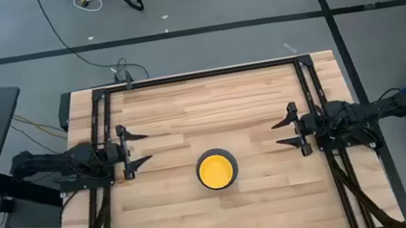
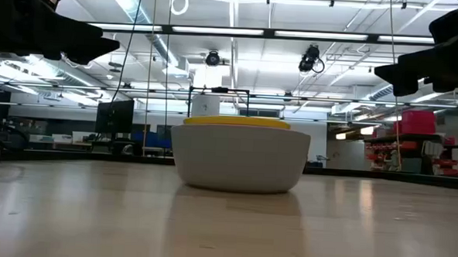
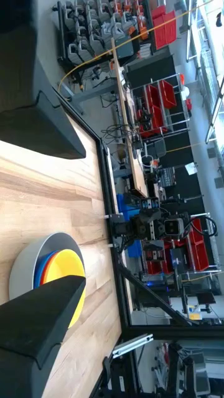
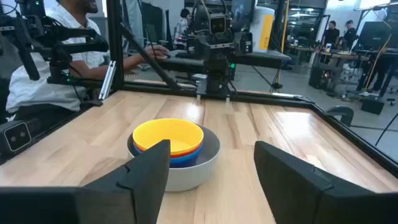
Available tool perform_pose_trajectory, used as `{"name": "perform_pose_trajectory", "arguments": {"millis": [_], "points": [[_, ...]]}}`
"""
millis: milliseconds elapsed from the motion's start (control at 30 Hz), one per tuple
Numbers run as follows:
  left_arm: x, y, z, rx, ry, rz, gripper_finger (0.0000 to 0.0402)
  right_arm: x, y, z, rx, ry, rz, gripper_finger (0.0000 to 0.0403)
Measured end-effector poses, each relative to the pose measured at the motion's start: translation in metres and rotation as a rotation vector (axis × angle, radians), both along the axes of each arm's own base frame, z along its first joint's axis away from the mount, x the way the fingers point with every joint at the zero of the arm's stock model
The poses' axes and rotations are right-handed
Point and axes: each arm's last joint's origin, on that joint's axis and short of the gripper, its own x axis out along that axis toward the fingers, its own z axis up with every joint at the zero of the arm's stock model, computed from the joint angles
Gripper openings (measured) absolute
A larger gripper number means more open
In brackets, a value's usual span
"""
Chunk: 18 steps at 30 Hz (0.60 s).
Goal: Nest bowls inside each other
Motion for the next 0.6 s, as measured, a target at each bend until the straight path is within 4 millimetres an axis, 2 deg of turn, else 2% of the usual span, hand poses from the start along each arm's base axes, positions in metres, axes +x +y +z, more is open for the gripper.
{"name": "perform_pose_trajectory", "arguments": {"millis": [600], "points": [[0.0000,0.0000,0.0000,0.000,0.000,0.000,0.0332,0.0000,0.0000,-0.0002,0.000,0.001,0.000,0.0271]]}}
